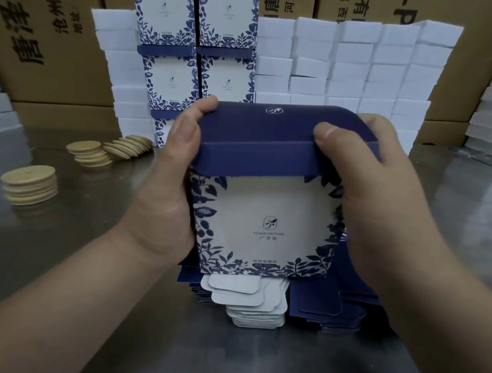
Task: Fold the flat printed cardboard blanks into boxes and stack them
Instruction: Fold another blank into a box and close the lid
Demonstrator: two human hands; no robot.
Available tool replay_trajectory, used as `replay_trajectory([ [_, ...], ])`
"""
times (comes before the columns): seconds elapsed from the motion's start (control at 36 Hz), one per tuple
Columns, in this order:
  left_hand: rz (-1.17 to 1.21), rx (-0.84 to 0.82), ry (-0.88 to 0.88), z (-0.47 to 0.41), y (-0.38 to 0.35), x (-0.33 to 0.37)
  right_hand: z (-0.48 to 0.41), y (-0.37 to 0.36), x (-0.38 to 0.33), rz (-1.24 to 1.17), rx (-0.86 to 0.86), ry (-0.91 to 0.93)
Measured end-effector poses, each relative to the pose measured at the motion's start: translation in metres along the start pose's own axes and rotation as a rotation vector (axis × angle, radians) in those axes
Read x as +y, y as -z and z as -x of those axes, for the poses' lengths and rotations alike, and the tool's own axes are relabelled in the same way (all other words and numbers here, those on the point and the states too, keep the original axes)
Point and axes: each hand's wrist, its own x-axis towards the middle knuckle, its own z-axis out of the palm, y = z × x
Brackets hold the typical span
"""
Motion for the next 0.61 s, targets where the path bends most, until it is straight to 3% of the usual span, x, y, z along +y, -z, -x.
replay_trajectory([
  [0.14,-0.130,-0.021,-0.059,-0.001,0.006,-0.002,-0.005,0.002,0.006,0.060,0.063,-0.033],
  [0.19,-0.307,0.018,-0.114,0.000,0.009,-0.002,-0.002,0.000,0.008,0.116,0.057,-0.004],
  [0.33,-0.820,0.126,-0.417,0.003,0.011,-0.001,-0.002,-0.004,0.011,0.327,0.038,0.112],
  [0.42,-0.954,0.200,-0.558,0.003,0.014,0.000,0.001,-0.006,0.013,0.433,-0.016,0.177],
  [0.61,-1.204,0.371,-0.622,0.001,0.021,0.000,0.007,-0.018,0.015,0.683,-0.119,0.463],
])
